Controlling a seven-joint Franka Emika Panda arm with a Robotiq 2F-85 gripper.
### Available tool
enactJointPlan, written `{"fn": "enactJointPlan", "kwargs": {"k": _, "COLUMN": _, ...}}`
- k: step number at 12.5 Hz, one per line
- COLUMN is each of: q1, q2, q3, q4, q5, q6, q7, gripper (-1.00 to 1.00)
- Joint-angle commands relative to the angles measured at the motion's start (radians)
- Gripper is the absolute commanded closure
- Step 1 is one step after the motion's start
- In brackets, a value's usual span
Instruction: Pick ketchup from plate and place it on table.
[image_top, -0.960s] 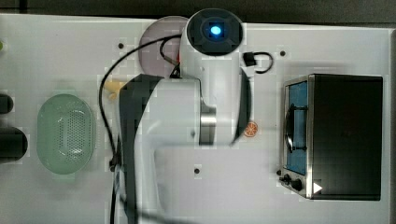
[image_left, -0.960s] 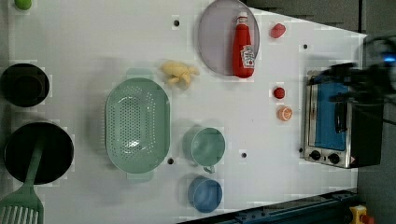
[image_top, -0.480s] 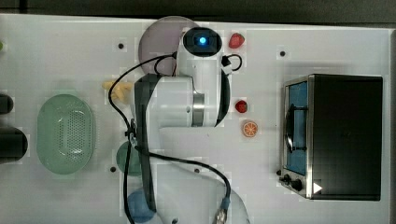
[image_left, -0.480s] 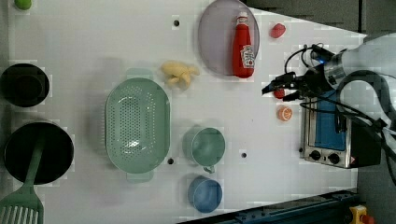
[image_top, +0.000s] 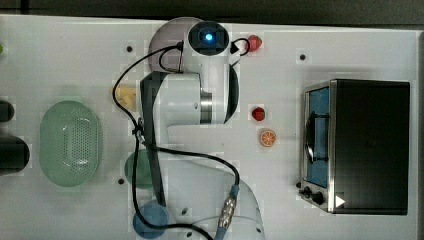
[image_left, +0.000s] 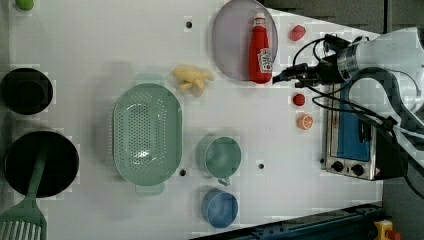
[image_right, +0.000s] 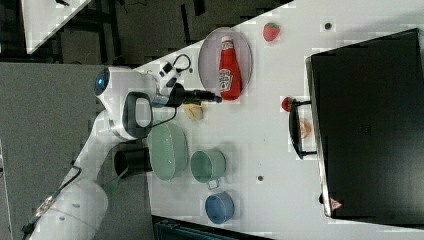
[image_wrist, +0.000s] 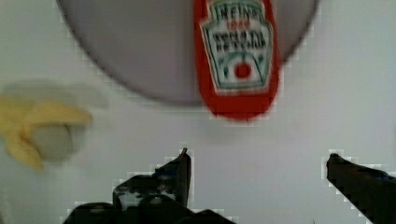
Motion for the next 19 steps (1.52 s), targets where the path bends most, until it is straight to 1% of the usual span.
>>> {"fn": "enactJointPlan", "kwargs": {"k": 1, "q1": 0.007, "q2": 0.082, "q3": 0.003, "q4": 0.047, "q5": -0.011, "q6": 0.101, "q7": -0.057, "gripper": -1.0}}
{"fn": "enactJointPlan", "kwargs": {"k": 5, "q1": 0.008, "q2": 0.177, "q3": 0.001, "q4": 0.094, "q5": -0.085, "q6": 0.207, "q7": -0.057, "gripper": -1.0}}
{"fn": "enactJointPlan", "kwargs": {"k": 10, "q1": 0.011, "q2": 0.262, "q3": 0.002, "q4": 0.121, "q5": -0.085, "q6": 0.293, "q7": -0.057, "gripper": -1.0}}
{"fn": "enactJointPlan", "kwargs": {"k": 15, "q1": 0.017, "q2": 0.301, "q3": 0.001, "q4": 0.142, "q5": -0.085, "q6": 0.326, "q7": -0.056, "gripper": -1.0}}
{"fn": "enactJointPlan", "kwargs": {"k": 16, "q1": 0.016, "q2": 0.305, "q3": 0.0, "q4": 0.141, "q5": -0.085, "q6": 0.326, "q7": -0.056, "gripper": -0.93}}
{"fn": "enactJointPlan", "kwargs": {"k": 18, "q1": 0.016, "q2": 0.307, "q3": 0.0, "q4": 0.145, "q5": -0.085, "q6": 0.328, "q7": -0.056, "gripper": -0.43}}
{"fn": "enactJointPlan", "kwargs": {"k": 19, "q1": 0.016, "q2": 0.304, "q3": 0.001, "q4": 0.147, "q5": -0.085, "q6": 0.328, "q7": -0.056, "gripper": -0.27}}
